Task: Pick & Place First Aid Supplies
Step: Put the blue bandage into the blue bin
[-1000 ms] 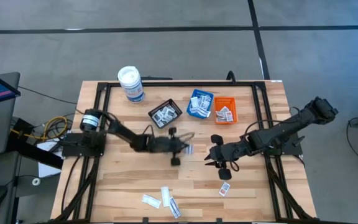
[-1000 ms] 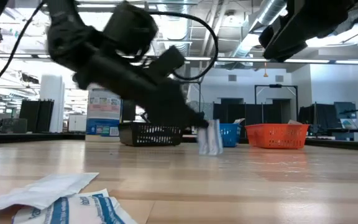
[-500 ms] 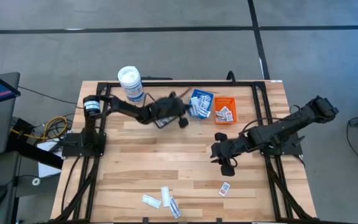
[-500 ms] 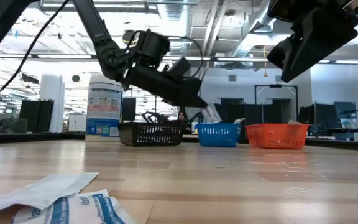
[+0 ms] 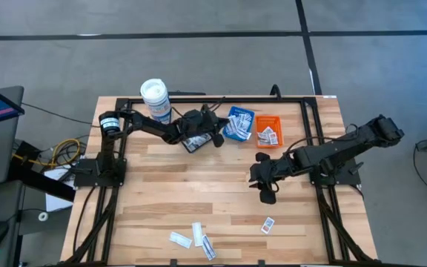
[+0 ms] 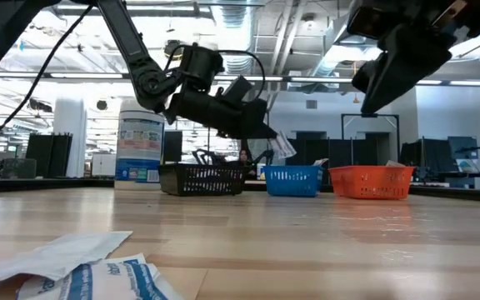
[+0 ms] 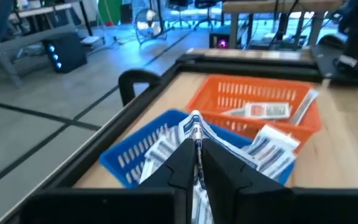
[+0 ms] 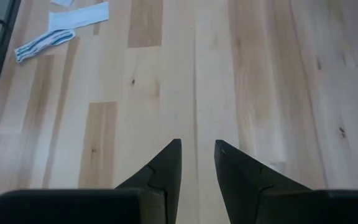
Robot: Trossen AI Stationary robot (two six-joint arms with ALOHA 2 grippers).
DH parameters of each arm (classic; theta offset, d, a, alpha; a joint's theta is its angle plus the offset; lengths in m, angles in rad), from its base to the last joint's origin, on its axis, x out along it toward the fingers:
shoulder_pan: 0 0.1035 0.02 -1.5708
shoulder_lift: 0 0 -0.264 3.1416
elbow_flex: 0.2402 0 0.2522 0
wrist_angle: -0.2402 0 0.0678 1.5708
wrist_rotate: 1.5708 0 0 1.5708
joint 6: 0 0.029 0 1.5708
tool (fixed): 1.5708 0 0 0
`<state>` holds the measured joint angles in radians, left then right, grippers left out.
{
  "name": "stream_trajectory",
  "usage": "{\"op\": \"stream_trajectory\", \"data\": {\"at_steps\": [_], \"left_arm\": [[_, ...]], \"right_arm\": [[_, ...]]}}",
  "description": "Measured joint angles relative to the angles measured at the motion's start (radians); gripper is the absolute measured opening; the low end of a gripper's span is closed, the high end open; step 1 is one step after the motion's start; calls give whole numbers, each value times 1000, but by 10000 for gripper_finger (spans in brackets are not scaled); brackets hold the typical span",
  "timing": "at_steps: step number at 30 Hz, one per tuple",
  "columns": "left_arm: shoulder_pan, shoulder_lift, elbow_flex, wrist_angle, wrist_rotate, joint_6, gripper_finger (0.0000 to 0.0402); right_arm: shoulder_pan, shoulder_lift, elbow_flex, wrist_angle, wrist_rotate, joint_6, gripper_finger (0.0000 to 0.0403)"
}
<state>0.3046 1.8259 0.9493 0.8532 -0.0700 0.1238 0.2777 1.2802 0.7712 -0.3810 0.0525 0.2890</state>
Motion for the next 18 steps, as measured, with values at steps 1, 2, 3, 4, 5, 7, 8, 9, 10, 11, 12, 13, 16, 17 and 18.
{"op": "stream_trajectory", "data": {"at_steps": [1, 2, 3, 4, 5, 7, 8, 9, 10, 11, 12, 13, 16, 17, 18], "left_arm": [[0, 2, 0, -6, -4, 0, 32], [0, 10, 0, 1, -11, 0, 34], [-1, 19, 1, 7, -22, 0, 37], [-1, 22, 1, -3, -39, 0, 43], [1, 28, 0, -4, -55, 1, 50], [6, 39, 5, 0, -67, 1, 70], [10, 39, 5, -1, -68, -1, 81], [11, 44, 11, 3, -70, -1, 93], [12, 46, 14, 5, -71, -6, 103], [9, 46, 14, 1, -74, -16, 114], [4, 46, 14, 0, -75, -27, 122], [-3, 47, 14, 0, -74, -35, 129], [-40, 47, 14, 0, -67, -61, 140], [-57, 47, 13, -1, -55, -70, 141], [-75, 47, 13, -5, -36, -77, 140]], "right_arm": [[-6, 0, 0, 0, 0, 0, 91], [-13, 0, 0, 0, 0, 0, 91], [-21, 0, 0, 0, 0, 0, 91], [-28, 0, 0, 0, -1, 0, 91], [-36, 0, 0, 2, -2, 0, 91], [-53, 0, 0, 13, -3, 0, 91], [-61, 0, 0, 17, -3, 0, 91], [-71, 0, 0, 26, -3, 0, 91], [-82, 0, 0, 35, -3, 0, 91], [-93, 0, 0, 35, -3, 0, 91], [-106, 0, 0, 36, -4, -1, 91], [-119, 0, 0, 41, -4, -5, 91], [-164, 0, 0, 56, -3, -50, 91], [-180, 0, 0, 66, -3, -73, 91], [-197, 0, 0, 80, -3, -102, 91]]}}
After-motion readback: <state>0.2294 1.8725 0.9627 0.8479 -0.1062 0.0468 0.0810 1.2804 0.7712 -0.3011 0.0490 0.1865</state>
